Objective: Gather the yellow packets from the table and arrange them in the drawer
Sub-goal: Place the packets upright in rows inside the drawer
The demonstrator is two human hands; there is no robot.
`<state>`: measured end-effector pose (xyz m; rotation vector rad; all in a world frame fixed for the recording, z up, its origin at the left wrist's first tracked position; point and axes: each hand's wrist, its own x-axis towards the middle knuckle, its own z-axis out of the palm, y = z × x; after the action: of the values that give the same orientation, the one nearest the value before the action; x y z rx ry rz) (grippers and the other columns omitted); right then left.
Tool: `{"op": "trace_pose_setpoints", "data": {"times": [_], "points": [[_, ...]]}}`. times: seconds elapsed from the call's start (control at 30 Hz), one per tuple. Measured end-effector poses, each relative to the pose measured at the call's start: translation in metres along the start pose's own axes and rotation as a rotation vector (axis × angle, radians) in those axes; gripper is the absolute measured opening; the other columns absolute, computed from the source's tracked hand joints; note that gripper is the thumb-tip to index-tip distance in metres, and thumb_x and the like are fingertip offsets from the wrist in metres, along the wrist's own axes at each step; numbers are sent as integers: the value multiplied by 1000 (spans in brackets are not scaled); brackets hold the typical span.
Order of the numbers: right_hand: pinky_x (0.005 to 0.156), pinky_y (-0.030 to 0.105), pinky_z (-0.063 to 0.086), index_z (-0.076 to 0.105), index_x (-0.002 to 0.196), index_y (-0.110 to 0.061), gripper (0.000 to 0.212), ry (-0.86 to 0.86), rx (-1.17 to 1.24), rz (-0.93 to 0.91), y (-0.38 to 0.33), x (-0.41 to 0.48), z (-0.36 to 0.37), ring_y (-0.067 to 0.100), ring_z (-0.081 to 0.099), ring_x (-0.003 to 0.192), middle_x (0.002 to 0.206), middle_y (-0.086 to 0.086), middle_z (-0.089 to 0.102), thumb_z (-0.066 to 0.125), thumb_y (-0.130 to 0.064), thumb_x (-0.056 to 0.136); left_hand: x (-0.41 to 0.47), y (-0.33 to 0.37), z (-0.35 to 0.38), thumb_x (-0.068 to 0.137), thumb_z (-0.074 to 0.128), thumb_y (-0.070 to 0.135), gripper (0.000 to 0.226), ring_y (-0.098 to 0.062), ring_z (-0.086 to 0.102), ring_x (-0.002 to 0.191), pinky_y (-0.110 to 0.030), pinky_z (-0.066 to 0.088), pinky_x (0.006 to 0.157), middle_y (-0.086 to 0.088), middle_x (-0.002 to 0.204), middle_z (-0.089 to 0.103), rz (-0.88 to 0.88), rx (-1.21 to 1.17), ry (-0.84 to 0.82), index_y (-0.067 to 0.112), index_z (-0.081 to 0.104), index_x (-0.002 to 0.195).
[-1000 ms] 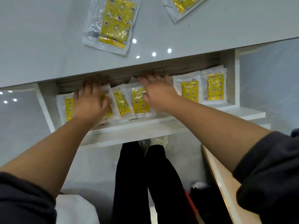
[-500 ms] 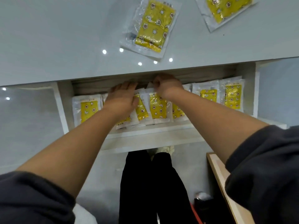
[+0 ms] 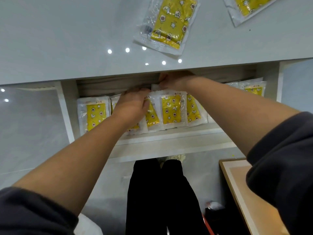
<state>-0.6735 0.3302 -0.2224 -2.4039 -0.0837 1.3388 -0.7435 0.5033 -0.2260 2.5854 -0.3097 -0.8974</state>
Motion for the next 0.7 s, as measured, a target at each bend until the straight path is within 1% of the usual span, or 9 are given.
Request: {"op": "trace_pose_setpoints", "data": {"times": [0.07, 0.13, 0.23, 0.3, 0.37, 0.47, 0.53, 0.6, 0.7], "points": [[93, 29, 39, 59, 124, -15, 32, -84, 12, 6, 5, -1, -7, 26, 53, 120, 129, 7, 58, 55, -26, 94, 9, 8, -4, 98, 43, 31, 39, -35, 55, 110, -38, 43, 96, -12, 124, 59, -92, -46, -19, 24, 46, 136], [91, 29, 40, 60, 123, -13, 32, -138, 8, -38, 5, -1, -7, 27, 54, 119, 127, 9, 59, 57, -26, 93, 24, 15, -8, 98, 45, 32, 37, -34, 55, 112, -36, 45, 94, -10, 127, 59, -166, -148, -20, 23, 49, 134], [84, 28, 40, 66, 110, -15, 31, -92, -32, -92, 3, 0, -3, 24, 58, 102, 112, 6, 64, 55, -38, 93, 42, 22, -12, 95, 53, 26, 27, -25, 59, 104, -26, 44, 84, -7, 121, 64, -199, -259, -42, 19, 62, 119], [82, 35, 43, 64, 107, -10, 32, -64, -10, -84, 9, -1, -2, 28, 58, 91, 106, 14, 65, 48, -35, 95, 46, 21, -14, 93, 56, 22, 19, -19, 57, 92, -23, 40, 77, -6, 114, 66, -191, -229, -66, 17, 67, 108], [88, 43, 47, 61, 110, -7, 33, -42, 21, -47, 21, -6, -7, 32, 59, 90, 107, 18, 64, 41, -30, 97, 45, 19, -17, 93, 55, 20, 15, -19, 58, 90, -24, 41, 76, -6, 109, 67, -157, -180, -103, 18, 68, 102], [78, 40, 47, 59, 109, -8, 35, -12, -36, -7, 39, -20, -16, 27, 55, 80, 94, 14, 61, 36, -32, 99, 46, 20, -26, 94, 52, 21, 16, -24, 59, 93, -28, 43, 79, -6, 107, 66, -119, -87, -179, 20, 67, 101], [76, 37, 45, 62, 109, -14, 31, -11, -105, -25, 44, -30, -17, 26, 55, 84, 99, 11, 61, 36, -30, 100, 48, 31, -29, 96, 48, 22, 22, -27, 58, 99, -29, 43, 82, -7, 112, 64, -87, -27, -188, 21, 66, 108], [76, 30, 42, 64, 107, -19, 28, 40, -158, -54, 48, -36, -10, 23, 55, 92, 105, 6, 60, 39, -28, 100, 48, 46, -24, 98, 42, 21, 27, -28, 57, 103, -28, 41, 82, -7, 117, 62, -22, 27, -172, 23, 64, 114], [83, 33, 48, 63, 115, -21, 27, 188, -309, -64, 55, -42, 10, 28, 56, 104, 117, 7, 60, 41, -25, 100, 36, 58, -10, 98, 41, 15, 28, -30, 55, 104, -32, 41, 80, -8, 120, 57, 21, 199, -146, 23, 59, 117]]}}
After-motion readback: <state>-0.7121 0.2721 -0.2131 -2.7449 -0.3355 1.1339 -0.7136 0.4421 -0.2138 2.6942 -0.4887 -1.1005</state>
